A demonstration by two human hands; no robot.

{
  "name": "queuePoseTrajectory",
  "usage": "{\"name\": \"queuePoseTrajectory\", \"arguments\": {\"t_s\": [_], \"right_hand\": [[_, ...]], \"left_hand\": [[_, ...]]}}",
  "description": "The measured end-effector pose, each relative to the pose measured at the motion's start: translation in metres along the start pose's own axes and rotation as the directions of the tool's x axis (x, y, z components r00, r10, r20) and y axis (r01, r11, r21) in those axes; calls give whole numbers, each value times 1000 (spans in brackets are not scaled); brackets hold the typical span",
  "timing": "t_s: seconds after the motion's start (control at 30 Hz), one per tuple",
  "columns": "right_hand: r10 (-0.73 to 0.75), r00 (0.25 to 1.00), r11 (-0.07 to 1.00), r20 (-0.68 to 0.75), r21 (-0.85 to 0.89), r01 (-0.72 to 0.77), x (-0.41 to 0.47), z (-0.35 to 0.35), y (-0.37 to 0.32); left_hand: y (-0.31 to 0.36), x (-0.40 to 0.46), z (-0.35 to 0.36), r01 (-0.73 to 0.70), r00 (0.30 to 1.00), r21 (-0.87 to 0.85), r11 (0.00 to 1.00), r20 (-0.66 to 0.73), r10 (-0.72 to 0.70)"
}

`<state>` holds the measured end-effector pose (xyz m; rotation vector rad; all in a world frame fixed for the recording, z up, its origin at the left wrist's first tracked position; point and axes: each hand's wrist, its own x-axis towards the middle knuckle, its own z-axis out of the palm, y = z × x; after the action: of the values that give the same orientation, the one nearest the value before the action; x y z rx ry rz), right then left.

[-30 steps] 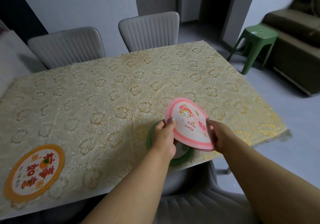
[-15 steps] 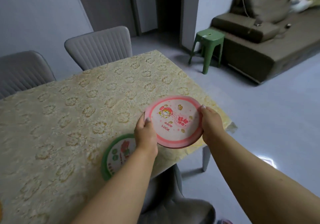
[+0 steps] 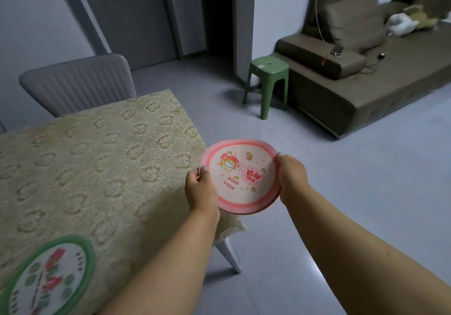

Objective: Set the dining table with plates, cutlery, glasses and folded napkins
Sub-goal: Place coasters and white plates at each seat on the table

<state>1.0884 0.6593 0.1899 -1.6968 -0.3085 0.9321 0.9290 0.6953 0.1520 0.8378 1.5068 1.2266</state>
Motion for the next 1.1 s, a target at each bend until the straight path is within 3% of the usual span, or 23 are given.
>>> {"name": "queuePoseTrajectory", "arguments": {"t_s": [0.27,0.4,0.6,0.77,0.93,1.1], "right_hand": [[267,942,940,203,159,-301,68,12,-40],[279,916,942,288,102,-319,108,45,-68],[211,941,977,266,-55,-204,172,116,-119],[41,926,973,375,-227,49,212,180,-148],[-88,864,786,495,-499,366,261,247,-171],[-149,765,689,627,-489,535,328,318,-200]], "left_hand": [[13,43,55,-11,998,-32,999,-65,9],[21,95,78,-45,989,9,999,-141,46],[48,179,106,-108,958,106,989,-254,132],[59,236,103,-50,951,107,993,-298,80],[59,292,101,5,973,52,999,-229,7],[68,357,123,57,930,63,996,-367,-30]]}}
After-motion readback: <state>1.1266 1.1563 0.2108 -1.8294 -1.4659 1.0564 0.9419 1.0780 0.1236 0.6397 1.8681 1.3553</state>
